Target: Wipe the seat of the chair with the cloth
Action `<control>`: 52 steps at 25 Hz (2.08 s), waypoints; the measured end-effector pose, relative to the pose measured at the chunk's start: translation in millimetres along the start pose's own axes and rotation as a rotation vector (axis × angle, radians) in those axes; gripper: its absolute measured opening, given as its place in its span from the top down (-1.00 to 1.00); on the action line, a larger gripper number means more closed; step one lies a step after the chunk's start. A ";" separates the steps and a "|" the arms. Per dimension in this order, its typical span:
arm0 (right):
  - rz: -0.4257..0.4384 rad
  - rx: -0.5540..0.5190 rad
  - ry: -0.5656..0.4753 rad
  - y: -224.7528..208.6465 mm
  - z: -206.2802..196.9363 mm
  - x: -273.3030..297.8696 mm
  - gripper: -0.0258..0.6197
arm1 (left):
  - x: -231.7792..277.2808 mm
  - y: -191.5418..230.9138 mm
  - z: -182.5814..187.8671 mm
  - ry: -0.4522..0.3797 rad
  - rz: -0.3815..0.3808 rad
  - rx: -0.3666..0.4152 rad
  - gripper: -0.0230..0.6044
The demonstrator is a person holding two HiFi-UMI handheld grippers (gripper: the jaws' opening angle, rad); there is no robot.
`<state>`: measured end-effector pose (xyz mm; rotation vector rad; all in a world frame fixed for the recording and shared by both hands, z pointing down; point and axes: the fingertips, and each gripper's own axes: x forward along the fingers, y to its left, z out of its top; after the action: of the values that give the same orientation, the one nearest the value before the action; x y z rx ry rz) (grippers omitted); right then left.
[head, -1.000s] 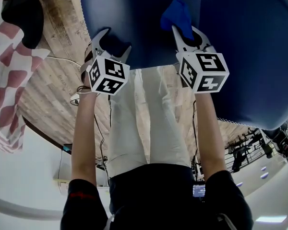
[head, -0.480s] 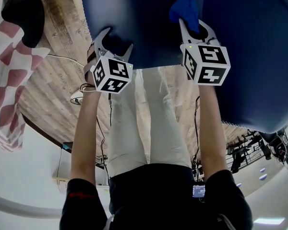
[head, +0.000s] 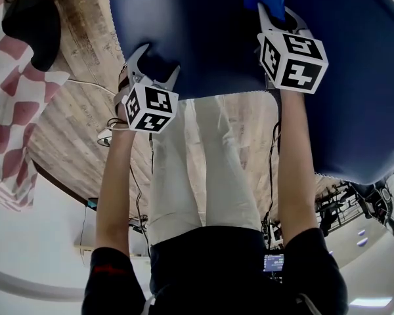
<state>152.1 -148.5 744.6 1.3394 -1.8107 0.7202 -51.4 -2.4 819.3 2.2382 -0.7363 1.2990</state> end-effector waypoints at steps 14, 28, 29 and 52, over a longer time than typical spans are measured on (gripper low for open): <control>-0.029 0.067 0.065 -13.0 -4.6 37.9 0.79 | 0.6 -0.5 1.4 -0.025 -0.011 0.005 -0.19; 0.005 0.108 0.064 -12.3 -1.9 45.9 0.79 | 0.5 0.2 1.7 -0.043 -0.029 0.004 -0.19; 0.006 0.108 0.062 -11.7 -1.4 45.9 0.79 | 0.3 0.5 1.8 -0.041 -0.031 0.003 -0.19; 0.115 -0.007 0.053 61.3 33.8 66.7 0.79 | -2.0 3.4 0.3 -0.062 -0.063 -0.006 -0.19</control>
<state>74.4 -192.9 781.2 1.2076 -1.8578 0.8022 -54.2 -4.7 817.8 2.2870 -0.6855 1.2010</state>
